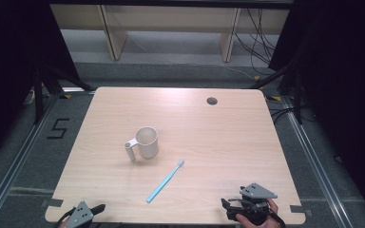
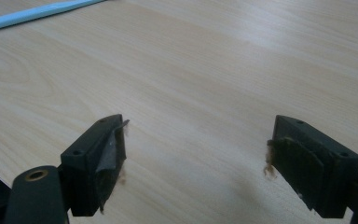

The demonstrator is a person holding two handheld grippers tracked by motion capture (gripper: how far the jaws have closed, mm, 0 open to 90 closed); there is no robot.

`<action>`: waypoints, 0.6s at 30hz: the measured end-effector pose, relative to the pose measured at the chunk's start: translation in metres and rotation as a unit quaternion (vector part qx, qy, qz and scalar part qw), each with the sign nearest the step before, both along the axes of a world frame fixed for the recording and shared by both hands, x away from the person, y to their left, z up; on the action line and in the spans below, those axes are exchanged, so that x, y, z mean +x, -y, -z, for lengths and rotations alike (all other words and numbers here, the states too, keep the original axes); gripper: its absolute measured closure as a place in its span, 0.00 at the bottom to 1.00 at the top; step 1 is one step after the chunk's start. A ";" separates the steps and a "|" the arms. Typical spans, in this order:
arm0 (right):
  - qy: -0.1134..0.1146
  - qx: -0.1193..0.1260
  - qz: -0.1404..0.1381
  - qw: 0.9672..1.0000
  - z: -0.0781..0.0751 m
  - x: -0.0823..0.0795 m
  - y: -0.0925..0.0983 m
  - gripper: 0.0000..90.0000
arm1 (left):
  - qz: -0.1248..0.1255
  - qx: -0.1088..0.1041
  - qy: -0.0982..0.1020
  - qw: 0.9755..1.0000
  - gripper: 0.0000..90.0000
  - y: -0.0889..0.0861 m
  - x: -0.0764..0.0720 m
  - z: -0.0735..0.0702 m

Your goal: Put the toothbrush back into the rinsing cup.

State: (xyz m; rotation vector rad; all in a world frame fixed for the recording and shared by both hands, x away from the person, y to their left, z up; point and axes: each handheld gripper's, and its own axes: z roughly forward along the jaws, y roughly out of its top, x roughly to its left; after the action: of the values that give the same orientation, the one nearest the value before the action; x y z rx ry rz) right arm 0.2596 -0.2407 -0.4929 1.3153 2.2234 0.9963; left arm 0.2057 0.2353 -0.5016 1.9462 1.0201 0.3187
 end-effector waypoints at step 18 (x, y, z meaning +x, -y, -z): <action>0.001 0.006 -0.009 1.000 -0.001 -0.001 0.001 0.21 | 0.040 0.010 -0.007 0.999 0.17 0.021 0.028 -0.015</action>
State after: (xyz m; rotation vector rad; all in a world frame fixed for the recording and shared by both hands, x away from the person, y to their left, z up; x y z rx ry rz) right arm 0.2582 -0.2412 -0.4922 1.3003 2.2363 1.0181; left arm 0.2335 0.2143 -0.4862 2.0048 0.9480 0.2719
